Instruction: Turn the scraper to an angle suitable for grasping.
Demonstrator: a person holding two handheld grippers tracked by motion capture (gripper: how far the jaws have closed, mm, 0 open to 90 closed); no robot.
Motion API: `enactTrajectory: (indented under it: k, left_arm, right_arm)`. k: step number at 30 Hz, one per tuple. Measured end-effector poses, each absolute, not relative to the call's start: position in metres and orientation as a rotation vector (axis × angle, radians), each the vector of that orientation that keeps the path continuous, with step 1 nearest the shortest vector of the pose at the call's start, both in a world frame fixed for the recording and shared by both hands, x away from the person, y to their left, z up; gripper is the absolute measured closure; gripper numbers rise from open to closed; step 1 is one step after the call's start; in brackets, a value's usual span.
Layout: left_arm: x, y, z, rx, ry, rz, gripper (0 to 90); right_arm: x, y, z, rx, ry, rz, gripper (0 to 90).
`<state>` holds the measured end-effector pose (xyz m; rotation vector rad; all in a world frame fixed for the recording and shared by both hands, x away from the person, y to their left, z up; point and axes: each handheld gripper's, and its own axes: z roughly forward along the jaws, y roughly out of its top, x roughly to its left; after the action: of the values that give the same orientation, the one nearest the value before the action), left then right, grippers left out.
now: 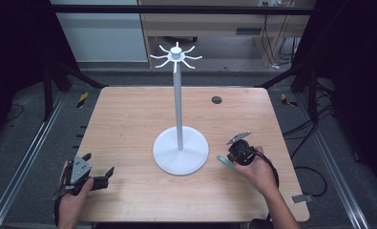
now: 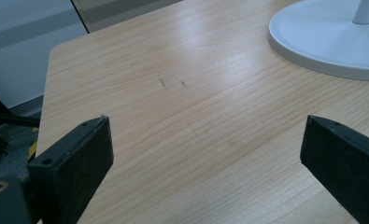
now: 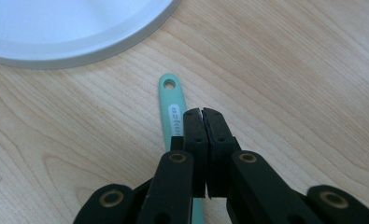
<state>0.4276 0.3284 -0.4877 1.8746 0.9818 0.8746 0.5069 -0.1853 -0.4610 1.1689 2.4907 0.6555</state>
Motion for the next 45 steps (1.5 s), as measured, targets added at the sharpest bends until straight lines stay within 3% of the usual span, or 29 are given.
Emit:
enactTrajectory:
  k: [10, 26, 45]
  left_arm:
    - [0.427, 0.334, -0.486, 1.844, 1.010, 0.879, 2.0]
    - [0.425, 0.336, -0.483, 1.812, 1.009, 0.901, 1.8]
    - [0.425, 0.333, -0.484, 1.833, 0.990, 0.885, 1.8]
  right_arm:
    - [0.509, -0.176, -0.454, 1.122, 2.548, 0.587, 83.8]
    - [0.514, -0.171, -0.444, 1.101, 2.624, 0.520, 64.2]
    - [0.522, -0.160, -0.462, 1.088, 2.703, 0.409, 64.2]
